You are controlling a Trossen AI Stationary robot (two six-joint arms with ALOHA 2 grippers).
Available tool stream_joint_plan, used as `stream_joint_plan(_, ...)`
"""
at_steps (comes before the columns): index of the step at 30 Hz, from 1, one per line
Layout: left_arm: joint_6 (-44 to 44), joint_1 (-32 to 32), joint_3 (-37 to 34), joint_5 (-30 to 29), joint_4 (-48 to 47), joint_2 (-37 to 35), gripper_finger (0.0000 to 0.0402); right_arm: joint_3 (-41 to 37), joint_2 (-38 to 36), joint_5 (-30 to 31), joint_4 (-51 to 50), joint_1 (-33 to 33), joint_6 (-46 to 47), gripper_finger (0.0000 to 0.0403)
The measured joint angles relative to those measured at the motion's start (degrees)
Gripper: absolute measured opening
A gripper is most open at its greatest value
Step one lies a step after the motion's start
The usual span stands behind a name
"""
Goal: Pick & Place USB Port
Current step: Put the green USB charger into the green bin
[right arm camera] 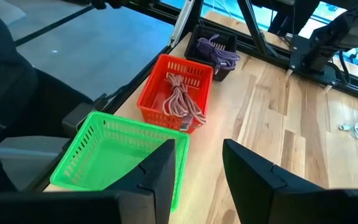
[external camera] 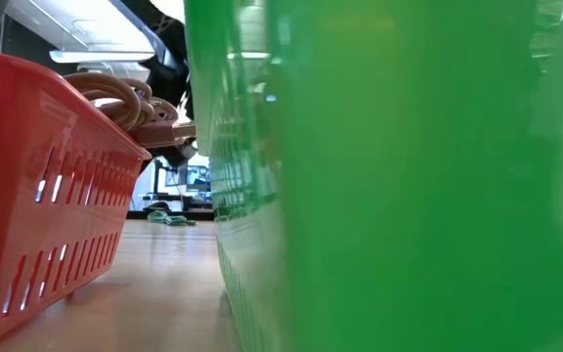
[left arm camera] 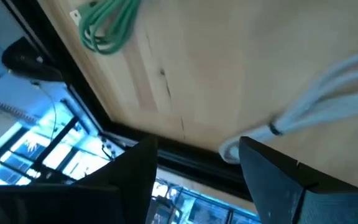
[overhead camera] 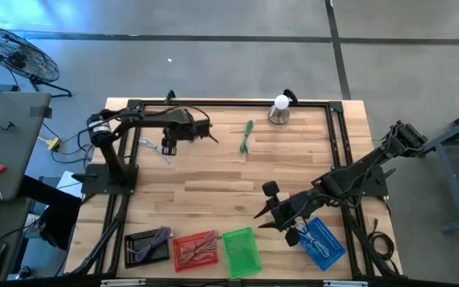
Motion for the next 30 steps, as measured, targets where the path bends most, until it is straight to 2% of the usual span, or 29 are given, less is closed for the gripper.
stream_joint_plan(4,6.2,3.3,-0.5,2.6,5.8,-0.1,0.0217,0.0,0.0,0.0,0.0,-0.9,0.0,0.0126)
stream_joint_plan(10,14.7,5.9,-0.5,11.9,13.8,-1.0,0.0218,0.0,0.0,-0.2,-1.3,-3.2,0.8,0.0126)
stream_joint_plan(19,23.4,10.2,-0.5,20.9,15.9,-1.1,0.0218,0.0,0.0,-0.7,-2.5,-6.4,-0.6,0.0126)
stream_joint_plan(30,32.9,11.5,-0.4,24.0,23.7,-1.0,0.0218,0.0,0.0,-7.1,-2.5,-13.0,-1.2,0.0126)
